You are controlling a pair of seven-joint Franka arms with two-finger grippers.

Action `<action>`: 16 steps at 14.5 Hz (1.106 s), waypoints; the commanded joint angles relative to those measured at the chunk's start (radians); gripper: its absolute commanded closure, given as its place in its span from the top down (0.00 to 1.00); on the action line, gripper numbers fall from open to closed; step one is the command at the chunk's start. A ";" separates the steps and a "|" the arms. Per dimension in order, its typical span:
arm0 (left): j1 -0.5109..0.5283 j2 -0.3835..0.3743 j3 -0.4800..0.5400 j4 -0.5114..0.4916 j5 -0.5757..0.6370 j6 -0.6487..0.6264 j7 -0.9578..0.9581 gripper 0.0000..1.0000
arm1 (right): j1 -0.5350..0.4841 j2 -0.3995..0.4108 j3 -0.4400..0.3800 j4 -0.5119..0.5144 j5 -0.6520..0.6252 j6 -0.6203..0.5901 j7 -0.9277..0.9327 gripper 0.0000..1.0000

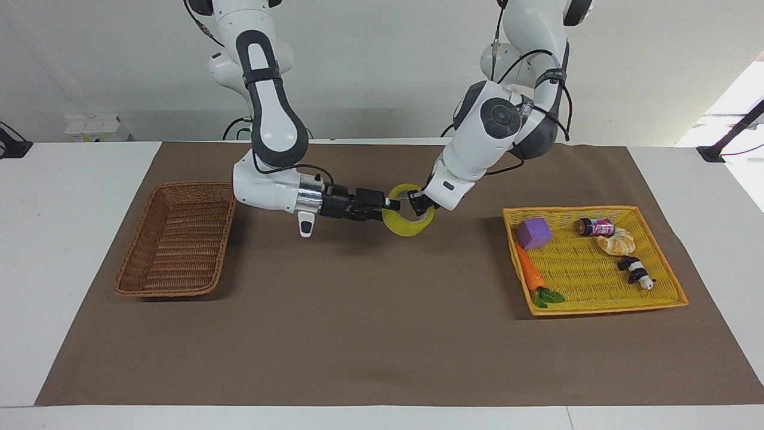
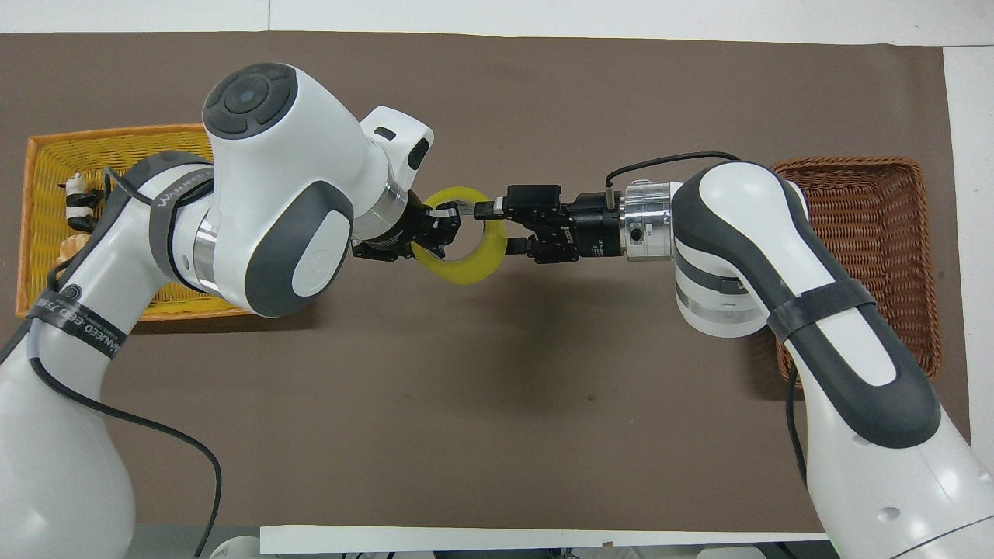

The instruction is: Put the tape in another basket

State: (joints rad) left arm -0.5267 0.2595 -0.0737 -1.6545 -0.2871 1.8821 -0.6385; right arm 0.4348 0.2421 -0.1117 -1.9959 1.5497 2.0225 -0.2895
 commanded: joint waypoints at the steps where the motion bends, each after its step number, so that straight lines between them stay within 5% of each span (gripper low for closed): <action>1: 0.004 -0.026 0.005 -0.010 -0.015 -0.018 -0.007 0.00 | 0.001 -0.026 0.001 -0.027 0.021 0.016 0.012 0.98; 3: 0.004 -0.026 0.005 -0.007 -0.015 -0.020 -0.007 0.00 | 0.001 -0.026 0.001 -0.027 0.021 0.016 0.010 0.90; 6: 0.004 -0.026 0.005 -0.007 -0.015 -0.020 -0.009 0.00 | 0.001 -0.027 0.001 -0.027 0.021 0.015 0.012 0.66; 11: 0.004 -0.026 0.005 -0.008 -0.015 -0.020 -0.009 0.00 | 0.001 -0.027 0.001 -0.027 0.021 0.010 0.021 0.06; 16: 0.004 -0.026 0.005 -0.007 -0.015 -0.021 -0.013 0.00 | -0.001 -0.027 0.001 -0.023 0.021 0.004 0.021 0.02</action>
State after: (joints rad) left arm -0.5258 0.2583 -0.0727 -1.6558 -0.2928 1.8739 -0.6401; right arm 0.4363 0.2354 -0.1118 -1.9977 1.5537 2.0228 -0.2878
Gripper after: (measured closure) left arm 0.780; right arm 0.454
